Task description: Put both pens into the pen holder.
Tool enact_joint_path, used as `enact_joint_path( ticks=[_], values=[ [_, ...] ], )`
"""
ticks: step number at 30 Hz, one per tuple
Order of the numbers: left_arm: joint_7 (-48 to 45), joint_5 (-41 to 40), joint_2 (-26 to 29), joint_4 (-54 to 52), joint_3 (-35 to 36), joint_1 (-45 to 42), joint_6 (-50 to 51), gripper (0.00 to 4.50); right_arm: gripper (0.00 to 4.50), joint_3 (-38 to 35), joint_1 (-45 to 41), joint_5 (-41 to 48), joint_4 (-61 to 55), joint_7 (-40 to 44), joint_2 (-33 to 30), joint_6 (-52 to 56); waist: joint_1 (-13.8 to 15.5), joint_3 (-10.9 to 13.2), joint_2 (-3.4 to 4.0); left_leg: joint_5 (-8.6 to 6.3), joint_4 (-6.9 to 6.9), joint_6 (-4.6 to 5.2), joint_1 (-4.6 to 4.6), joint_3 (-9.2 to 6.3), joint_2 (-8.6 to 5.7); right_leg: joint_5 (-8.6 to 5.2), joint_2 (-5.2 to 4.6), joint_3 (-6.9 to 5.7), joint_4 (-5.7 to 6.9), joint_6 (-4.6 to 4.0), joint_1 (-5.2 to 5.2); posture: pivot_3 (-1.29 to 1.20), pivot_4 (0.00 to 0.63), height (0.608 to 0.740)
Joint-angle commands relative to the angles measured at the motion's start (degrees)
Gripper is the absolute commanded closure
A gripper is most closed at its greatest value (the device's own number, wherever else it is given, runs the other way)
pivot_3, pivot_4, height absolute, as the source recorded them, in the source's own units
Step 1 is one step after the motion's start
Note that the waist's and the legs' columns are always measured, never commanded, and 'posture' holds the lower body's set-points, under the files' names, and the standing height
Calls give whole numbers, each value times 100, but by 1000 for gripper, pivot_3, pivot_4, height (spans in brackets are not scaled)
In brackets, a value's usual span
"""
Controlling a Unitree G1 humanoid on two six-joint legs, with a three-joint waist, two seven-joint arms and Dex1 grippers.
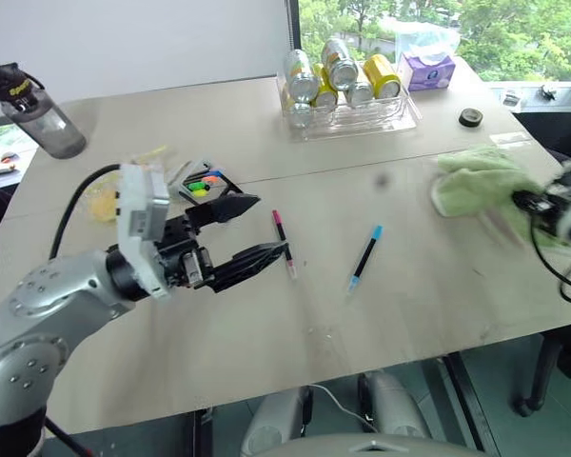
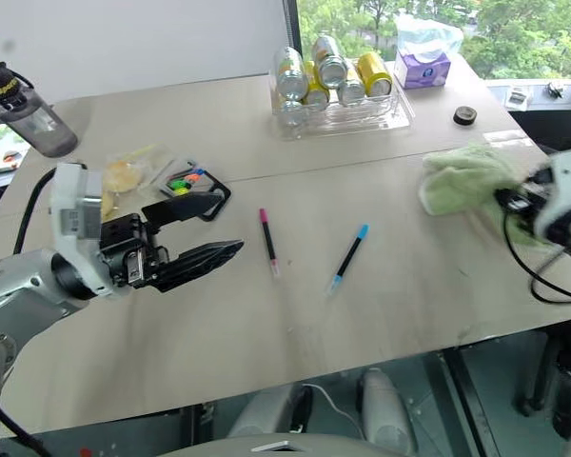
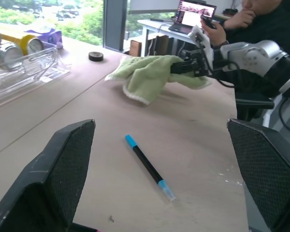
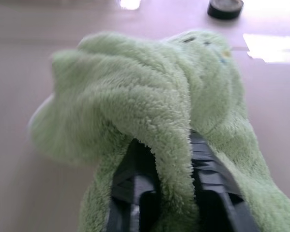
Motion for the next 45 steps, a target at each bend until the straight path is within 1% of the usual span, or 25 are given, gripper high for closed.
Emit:
enact_joint_path(
  ticks=[1,2,3,5,6,9,11,12,14,16,17,19,22,24,26,29,34,35,36,40,41,42,43,44,45],
  values=[
    [-287,129,45,172,-177,-263,-36,0,2308,-358,510,105,-669,70,-323,265,-19,0,0,0,0,0,0,1,0,0,0,1,1,0,0,0,150,739],
    [-350,166,51,219,-212,-309,-37,0,1804,-398,608,75,-756,-25,-363,315,-82,1,0,0,2,0,4,7,0,0,1,6,6,0,1,0,150,739],
    [-425,227,60,293,-246,-355,-44,0,1370,-374,800,-61,-809,7,-555,324,-109,1,2,0,2,1,13,27,1,1,3,29,16,1,-1,0,150,739],
    [-579,337,84,405,-284,-402,-43,0,585,-371,1287,-5,-1162,471,-1097,750,-87,5,18,0,4,3,24,50,0,0,3,48,32,3,-2,0,150,739],
    [-644,359,94,436,-293,-412,-31,0,77,-421,1502,152,-1463,735,-1358,1044,-85,6,19,0,6,4,24,52,0,-1,2,47,33,3,-2,0,150,739],
    [-770,416,97,493,-297,-431,-14,0,28,-571,1683,535,-2070,1113,-1786,1532,-110,9,16,0,8,3,27,52,11,-1,12,45,38,3,-2,0,150,739],
    [-865,466,121,530,-280,-417,-2,0,28,-550,1450,715,-2356,1140,-1904,1682,-120,10,14,0,15,3,27,62,23,-1,20,50,38,3,-1,0,150,739],
    [-919,501,142,557,-262,-403,2,0,28,-440,1141,907,-2569,1040,-1803,1813,-118,12,11,0,17,3,28,64,23,-1,20,51,38,3,0,0,150,739],
    [-1043,610,220,605,-216,-338,14,0,28,-78,390,1370,-3026,641,-1229,2213,-139,15,4,0,22,3,30,67,23,0,21,52,38,4,2,0,150,739],
    [-1139,714,293,628,-121,-215,22,0,28,447,-372,1489,-3301,-197,-269,2873,-171,13,-26,0,22,0,32,67,33,0,27,51,38,3,3,0,150,739],
    [-1190,794,351,632,-29,-93,32,0,28,720,-694,1416,-3366,-743,354,3245,-197,9,-46,0,22,0,30,65,37,0,32,49,38,2,3,0,150,739],
    [-1279,922,443,645,189,167,53,0,28,1199,-1027,1274,-3507,-1484,1314,3760,-191,11,-52,1,21,-4,23,59,40,1,32,47,39,-1,-6,0,150,739],
    [-1497,1001,595,592,740,780,191,0,28,2291,-1058,910,-3748,-2115,2092,4041,-138,11,-48,2,16,-4,-26,57,30,5,21,49,51,-6,-63,0,150,739],
    [-1700,1029,700,508,1044,1199,306,0,28,2808,-1022,569,-3684,-2502,2346,4026,-92,10,-46,2,17,-5,-96,47,24,5,15,37,48,-6,-137,0,150,739],
    [-1866,1185,791,457,1220,1547,352,0,28,3257,-965,205,-3484,-2788,2421,3851,-76,5,-53,2,17,-5,-116,40,8,5,2,20,46,-6,-157,0,150,739],
    [-1969,1384,809,436,1362,1817,311,0,28,3167,-921,185,-3304,-2974,2843,3892,-82,-4,-67,2,15,-4,-100,44,0,5,-11,-3,36,-6,-134,0,150,739],
    [-1945,1463,712,331,1329,1869,295,0,28,3441,-971,-60,-3111,-3017,2867,3951,-73,-2,-65,6,13,-10,-26,39,4,11,-6,-10,46,-16,-58,0,150,739],
    [-1930,1466,693,296,1318,1874,298,0,536,3505,-991,-94,-3066,-3006,2857,3954,-74,-3,-65,6,11,-10,-7,35,5,10,-6,-14,46,-16,-42,0,150,739],
    [-1924,1469,679,272,1320,1879,302,0,767,3567,-1017,-120,-3047,-2983,2841,3958,-78,-4,-66,6,8,-10,11,33,6,10,-5,-17,45,-16,-27,0,150,739],
    [-1915,1461,646,255,1321,1850,326,0,2700,3757,-1164,-187,-2947,-2909,2834,3971,-90,-5,-66,6,8,-10,16,32,6,10,-4,-17,45,-16,-23,0,150,739],
    [-1909,1473,621,244,1298,1860,312,0,3075,3825,-1231,-221,-2865,-2921,2899,3918,-91,-5,-66,6,8,-10,16,32,6,10,-4,-17,45,-16,-23,0,150,739],
    [-1885,1489,595,232,1241,1849,295,0,3614,3912,-1325,-279,-2740,-2926,2961,3823,-91,-6,-66,6,8,-10,16,32,6,11,-4,-16,44,-16,-23,0,150,739],
    [-1848,1499,556,219,1179,1816,272,0,3975,4000,-1425,-343,-2609,-2930,3030,3736,-99,-7,-67,6,8,-10,16,32,6,11,-4,-16,44,-16,-23,0,150,739],
    [-1817,1492,519,208,1139,1782,258,0,4443,4022,-1501,-380,-2510,-2930,3110,3682,-111,-9,-69,6,8,-11,18,33,6,11,-4,-16,45,-17,-23,0,150,739],
    [-1797,1480,482,197,1121,1750,253,0,4443,4037,-1562,-405,-2448,-2913,3162,3650,-118,-13,-75,6,8,-11,18,33,7,11,-3,-14,45,-17,-23,0,150,739]
  ],
)
